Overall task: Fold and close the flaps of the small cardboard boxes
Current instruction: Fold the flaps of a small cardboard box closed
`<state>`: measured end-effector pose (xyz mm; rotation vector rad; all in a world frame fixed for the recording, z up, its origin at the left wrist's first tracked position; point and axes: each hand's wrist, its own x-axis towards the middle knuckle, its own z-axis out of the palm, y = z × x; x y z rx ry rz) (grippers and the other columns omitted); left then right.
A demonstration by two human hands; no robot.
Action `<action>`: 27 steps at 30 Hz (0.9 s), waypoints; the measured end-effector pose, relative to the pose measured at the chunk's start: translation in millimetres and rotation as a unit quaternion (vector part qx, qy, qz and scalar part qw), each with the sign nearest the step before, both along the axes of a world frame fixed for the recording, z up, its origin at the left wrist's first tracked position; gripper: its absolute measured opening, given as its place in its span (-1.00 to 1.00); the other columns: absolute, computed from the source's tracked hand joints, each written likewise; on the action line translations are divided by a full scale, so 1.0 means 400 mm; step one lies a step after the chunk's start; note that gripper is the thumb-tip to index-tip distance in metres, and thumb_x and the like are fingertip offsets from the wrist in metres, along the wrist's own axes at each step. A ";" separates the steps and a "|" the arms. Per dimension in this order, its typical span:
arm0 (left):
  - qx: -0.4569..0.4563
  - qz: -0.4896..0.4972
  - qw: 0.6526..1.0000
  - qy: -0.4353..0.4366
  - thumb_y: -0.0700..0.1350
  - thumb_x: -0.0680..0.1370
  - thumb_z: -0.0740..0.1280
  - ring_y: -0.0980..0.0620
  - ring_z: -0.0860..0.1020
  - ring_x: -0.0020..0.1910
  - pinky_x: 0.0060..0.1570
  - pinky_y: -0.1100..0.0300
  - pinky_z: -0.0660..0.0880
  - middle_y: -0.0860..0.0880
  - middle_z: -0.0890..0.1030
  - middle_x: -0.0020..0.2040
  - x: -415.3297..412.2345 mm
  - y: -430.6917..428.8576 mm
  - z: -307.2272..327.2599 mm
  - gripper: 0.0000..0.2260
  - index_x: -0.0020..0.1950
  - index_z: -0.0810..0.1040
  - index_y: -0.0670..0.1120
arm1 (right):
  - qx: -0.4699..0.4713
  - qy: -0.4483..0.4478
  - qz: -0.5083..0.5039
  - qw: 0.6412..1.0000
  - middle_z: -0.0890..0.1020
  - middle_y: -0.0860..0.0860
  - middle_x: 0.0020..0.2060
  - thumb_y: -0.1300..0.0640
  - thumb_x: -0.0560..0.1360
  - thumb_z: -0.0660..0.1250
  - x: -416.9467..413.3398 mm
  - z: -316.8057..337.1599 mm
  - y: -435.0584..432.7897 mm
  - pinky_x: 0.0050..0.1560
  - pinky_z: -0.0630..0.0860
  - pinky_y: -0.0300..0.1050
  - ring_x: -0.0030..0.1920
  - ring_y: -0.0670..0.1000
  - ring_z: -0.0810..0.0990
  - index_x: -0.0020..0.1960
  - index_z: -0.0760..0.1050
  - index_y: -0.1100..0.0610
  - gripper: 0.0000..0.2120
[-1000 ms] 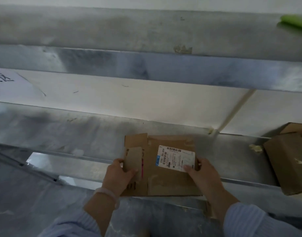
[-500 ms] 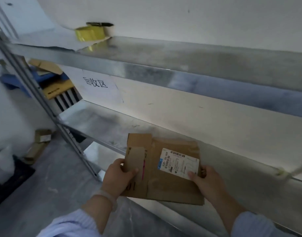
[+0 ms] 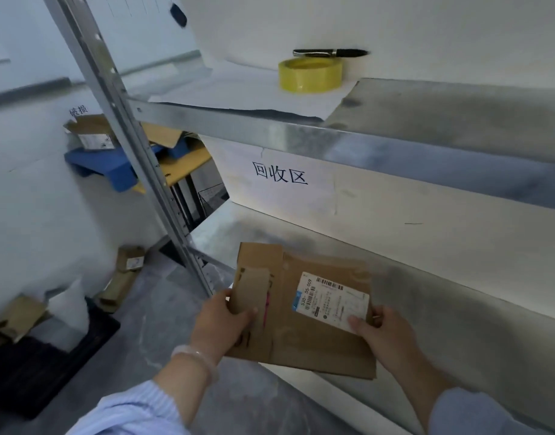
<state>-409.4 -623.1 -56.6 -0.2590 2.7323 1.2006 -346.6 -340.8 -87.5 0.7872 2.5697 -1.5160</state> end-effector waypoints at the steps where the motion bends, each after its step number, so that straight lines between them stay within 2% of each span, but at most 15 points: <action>1: 0.001 -0.005 1.000 0.000 0.04 0.41 0.49 0.12 0.49 -0.16 -0.13 0.22 0.45 0.10 0.53 -0.06 -0.031 -0.011 -0.002 -0.51 0.27 0.45 -0.06 | -0.003 -0.001 0.000 1.000 0.63 -0.08 -0.08 -0.07 0.41 0.48 -0.023 0.002 -0.012 -0.22 0.47 -0.21 -0.09 -0.08 0.59 0.12 0.54 0.04 -0.65; 4: -0.019 -0.027 0.999 0.003 0.07 0.42 0.46 0.11 0.47 -0.13 -0.11 0.24 0.42 0.09 0.49 -0.04 -0.131 -0.031 0.004 -0.52 0.27 0.45 -0.05 | -0.019 -0.012 -0.011 1.000 0.63 -0.09 -0.10 -0.05 0.42 0.47 -0.101 0.005 -0.042 -0.21 0.53 -0.19 -0.11 -0.08 0.61 0.07 0.54 0.02 -0.72; 7: -0.063 -0.047 0.997 0.002 0.09 0.44 0.43 0.09 0.46 -0.11 -0.11 0.25 0.42 0.07 0.47 -0.03 -0.232 -0.055 0.005 -0.51 0.29 0.44 -0.07 | -0.053 -0.041 -0.011 0.998 0.66 -0.05 -0.09 -0.15 0.36 0.47 -0.187 -0.008 -0.072 -0.17 0.64 -0.02 -0.10 -0.01 0.66 0.06 0.53 -0.01 -0.64; 9: -0.076 -0.045 0.996 -0.007 0.09 0.44 0.42 0.07 0.47 -0.09 -0.08 0.24 0.43 0.06 0.48 -0.03 -0.296 -0.077 0.003 -0.52 0.30 0.44 -0.06 | -0.050 -0.053 0.005 0.997 0.69 -0.05 -0.10 -0.19 0.34 0.45 -0.249 -0.016 -0.087 -0.12 0.65 0.02 -0.12 -0.01 0.68 0.01 0.55 -0.01 -0.64; 12: -0.110 -0.046 0.993 -0.013 0.08 0.44 0.41 0.05 0.49 -0.09 -0.06 0.21 0.47 0.02 0.53 -0.01 -0.383 -0.117 0.000 -0.55 0.27 0.47 -0.05 | -0.025 -0.065 0.022 0.997 0.67 -0.06 -0.13 -0.09 0.44 0.43 -0.334 -0.002 -0.127 -0.16 0.62 -0.10 -0.14 -0.05 0.66 -0.06 0.51 0.00 -0.80; 14: -0.123 -0.050 0.991 -0.022 0.06 0.44 0.39 0.02 0.51 -0.09 -0.04 0.20 0.48 0.00 0.55 -0.02 -0.440 -0.142 -0.003 -0.58 0.26 0.49 -0.05 | 0.002 -0.073 0.035 0.997 0.64 -0.07 -0.13 -0.06 0.47 0.41 -0.387 0.009 -0.153 -0.22 0.57 -0.19 -0.15 -0.08 0.64 -0.10 0.46 -0.02 -0.83; 17: -0.153 -0.063 0.985 -0.040 0.07 0.45 0.36 -0.04 0.54 0.00 0.03 0.15 0.50 -0.06 0.57 0.09 -0.513 -0.171 -0.016 -0.57 0.27 0.48 -0.05 | 0.016 -0.087 0.050 0.995 0.65 -0.06 -0.11 -0.04 0.48 0.41 -0.454 0.012 -0.189 -0.31 0.54 -0.26 -0.16 -0.09 0.64 -0.13 0.44 -0.04 -0.83; 23: -0.208 -0.121 0.970 -0.042 0.15 0.45 0.32 -0.06 0.54 -0.03 -0.01 0.08 0.54 -0.08 0.55 0.07 -0.651 -0.207 -0.059 -0.58 0.21 0.46 -0.05 | 0.024 -0.100 0.015 0.995 0.67 -0.02 -0.02 0.00 0.51 0.39 -0.534 -0.007 -0.257 -0.35 0.48 -0.32 -0.10 -0.05 0.63 0.00 0.52 0.02 -0.87; 25: -0.225 -0.144 0.963 -0.038 0.17 0.48 0.29 -0.09 0.53 0.06 0.07 0.03 0.53 -0.12 0.51 0.16 -0.689 -0.210 -0.074 -0.51 0.32 0.39 -0.06 | 0.026 -0.098 -0.014 0.995 0.67 0.00 0.02 0.02 0.52 0.39 -0.548 -0.010 -0.285 -0.36 0.45 -0.35 -0.13 -0.05 0.61 0.10 0.55 0.06 -0.80; 27: -0.236 -0.159 0.958 -0.036 0.18 0.52 0.24 -0.14 0.44 0.23 0.20 0.01 0.45 -0.15 0.41 0.31 -0.716 -0.210 -0.087 -0.39 0.48 0.22 -0.08 | 0.030 -0.097 -0.041 0.994 0.66 -0.02 0.04 0.02 0.52 0.37 -0.556 -0.011 -0.313 -0.36 0.45 -0.35 -0.15 -0.08 0.58 0.18 0.55 0.06 -0.74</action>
